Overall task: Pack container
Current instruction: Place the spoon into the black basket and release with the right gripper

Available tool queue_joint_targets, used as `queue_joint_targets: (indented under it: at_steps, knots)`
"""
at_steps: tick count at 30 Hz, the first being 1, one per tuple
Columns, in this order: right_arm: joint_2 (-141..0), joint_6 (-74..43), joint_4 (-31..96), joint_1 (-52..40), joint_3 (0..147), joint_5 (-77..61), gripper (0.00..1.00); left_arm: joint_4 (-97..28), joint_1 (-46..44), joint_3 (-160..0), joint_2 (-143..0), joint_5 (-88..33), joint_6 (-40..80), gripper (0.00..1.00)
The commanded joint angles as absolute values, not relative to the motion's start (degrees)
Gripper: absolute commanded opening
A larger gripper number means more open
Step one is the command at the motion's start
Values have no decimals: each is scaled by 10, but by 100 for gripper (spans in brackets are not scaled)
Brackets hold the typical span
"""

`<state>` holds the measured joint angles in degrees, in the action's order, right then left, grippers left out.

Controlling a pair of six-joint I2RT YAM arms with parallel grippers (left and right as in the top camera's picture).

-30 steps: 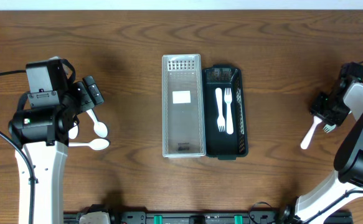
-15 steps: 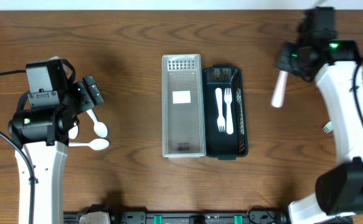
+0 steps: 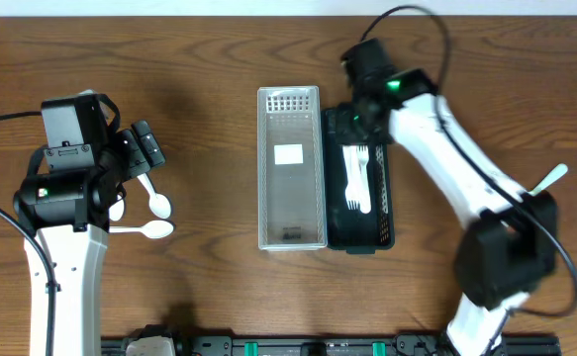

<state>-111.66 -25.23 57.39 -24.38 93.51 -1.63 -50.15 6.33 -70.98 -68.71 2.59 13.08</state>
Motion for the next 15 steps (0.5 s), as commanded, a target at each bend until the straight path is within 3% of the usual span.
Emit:
queue_joint_targets:
  at_steps: [1, 3, 8, 15]
  knots:
    - [-1165, -263, 573, -252, 929, -16, 1, -504, 66, -721, -689, 33, 121, 98]
    - [-1181, -261, 570, -252, 929, -16, 4, -504, 66, -721, -689, 33, 121, 98]
    - [-1186, -241, 555, -251, 931, -16, 32, -503, 66, -721, -689, 33, 121, 98]
    - [-1182, -206, 611, -239, 1013, -15, 55, -503, 66, -721, -689, 33, 121, 98]
